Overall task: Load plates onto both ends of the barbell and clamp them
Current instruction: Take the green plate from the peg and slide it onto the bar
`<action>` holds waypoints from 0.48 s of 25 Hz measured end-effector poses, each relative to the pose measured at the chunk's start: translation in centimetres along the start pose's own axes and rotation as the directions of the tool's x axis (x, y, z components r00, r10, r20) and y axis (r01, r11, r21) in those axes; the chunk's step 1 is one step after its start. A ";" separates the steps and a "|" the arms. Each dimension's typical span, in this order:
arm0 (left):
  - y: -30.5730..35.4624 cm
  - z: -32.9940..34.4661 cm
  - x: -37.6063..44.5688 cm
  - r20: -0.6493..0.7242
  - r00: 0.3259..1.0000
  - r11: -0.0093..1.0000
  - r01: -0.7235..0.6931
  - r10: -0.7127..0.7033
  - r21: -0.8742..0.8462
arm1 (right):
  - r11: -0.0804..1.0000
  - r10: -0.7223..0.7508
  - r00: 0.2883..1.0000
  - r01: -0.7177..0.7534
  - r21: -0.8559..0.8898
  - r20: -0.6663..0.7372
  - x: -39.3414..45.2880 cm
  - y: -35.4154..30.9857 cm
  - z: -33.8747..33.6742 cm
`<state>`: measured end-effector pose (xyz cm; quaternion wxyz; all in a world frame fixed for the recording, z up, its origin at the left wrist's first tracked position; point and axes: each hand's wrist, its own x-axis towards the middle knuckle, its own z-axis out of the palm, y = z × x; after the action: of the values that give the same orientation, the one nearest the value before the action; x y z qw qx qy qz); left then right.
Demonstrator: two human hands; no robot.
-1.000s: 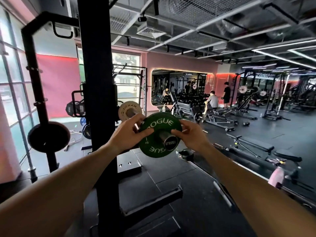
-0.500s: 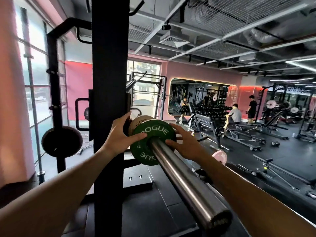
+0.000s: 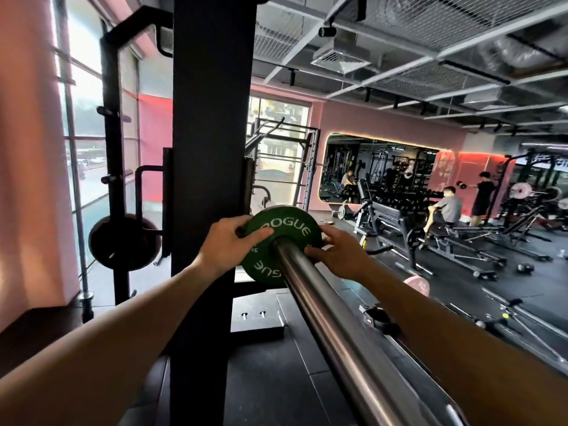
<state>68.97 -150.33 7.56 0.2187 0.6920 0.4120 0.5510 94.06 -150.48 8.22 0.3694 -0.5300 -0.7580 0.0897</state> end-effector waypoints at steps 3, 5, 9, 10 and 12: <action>1.2 -0.6 -0.5 0.042 0.999 0.981 0.019 -0.027 0.193 | 0.990 0.079 0.995 -0.071 -0.120 0.060 -1.6 -3.0 -1.7; 2.1 -1.6 -0.9 0.053 0.998 0.944 0.023 -0.043 0.329 | 0.985 0.136 0.990 -0.131 -0.116 0.036 -3.1 -5.5 -3.7; 4.8 -6.5 -4.4 0.026 0.999 0.951 0.016 -0.025 0.310 | 0.973 0.108 0.994 -0.099 -0.208 0.030 -8.8 -13.3 -8.1; 5.6 -8.0 -5.7 0.036 0.999 0.951 0.009 -0.022 0.309 | 0.973 0.095 0.995 -0.084 -0.215 0.040 -10.6 -15.5 -8.7; 7.0 -10.9 -8.7 0.041 0.999 0.957 0.015 -0.028 0.291 | 0.978 0.065 0.997 -0.053 -0.199 0.052 -14.0 -19.4 -8.5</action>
<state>60.55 -162.97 11.06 0.1298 0.7244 0.4907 0.4665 87.64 -173.04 18.04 0.2900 -0.5836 -0.7575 0.0402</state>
